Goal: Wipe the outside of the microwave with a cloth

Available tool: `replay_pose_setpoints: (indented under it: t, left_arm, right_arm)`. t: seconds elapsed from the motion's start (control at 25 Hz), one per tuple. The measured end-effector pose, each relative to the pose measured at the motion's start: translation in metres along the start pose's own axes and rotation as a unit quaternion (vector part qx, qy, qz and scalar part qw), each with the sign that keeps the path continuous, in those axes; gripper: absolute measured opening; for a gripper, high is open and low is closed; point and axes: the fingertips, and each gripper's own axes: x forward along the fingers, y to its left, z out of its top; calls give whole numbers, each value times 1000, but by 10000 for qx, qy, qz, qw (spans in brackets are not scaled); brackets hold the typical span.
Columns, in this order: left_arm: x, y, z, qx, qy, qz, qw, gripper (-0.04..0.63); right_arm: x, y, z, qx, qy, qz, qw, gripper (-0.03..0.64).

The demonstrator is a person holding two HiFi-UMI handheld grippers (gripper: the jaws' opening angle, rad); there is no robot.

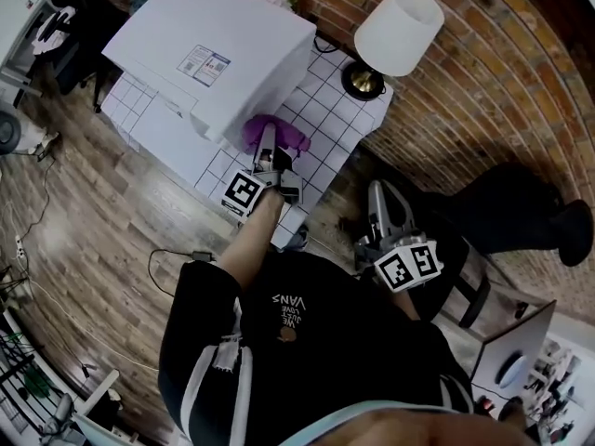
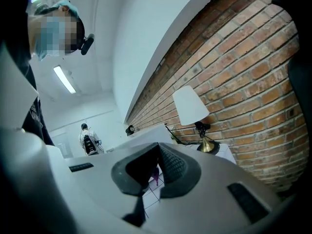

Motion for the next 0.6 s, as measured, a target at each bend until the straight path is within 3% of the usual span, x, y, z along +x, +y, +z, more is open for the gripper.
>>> replay_pose_setpoints:
  t: [0.32, 0.6]
  left_arm:
    - [74, 23, -36, 124, 326, 110, 9993, 129]
    - [140, 35, -65, -7, 465, 45, 9989, 128]
  right_arm:
    - [-6, -27, 0, 62, 35, -471, 9989, -1]
    - [-21, -52, 5, 106, -1, -994, 9950, 0]
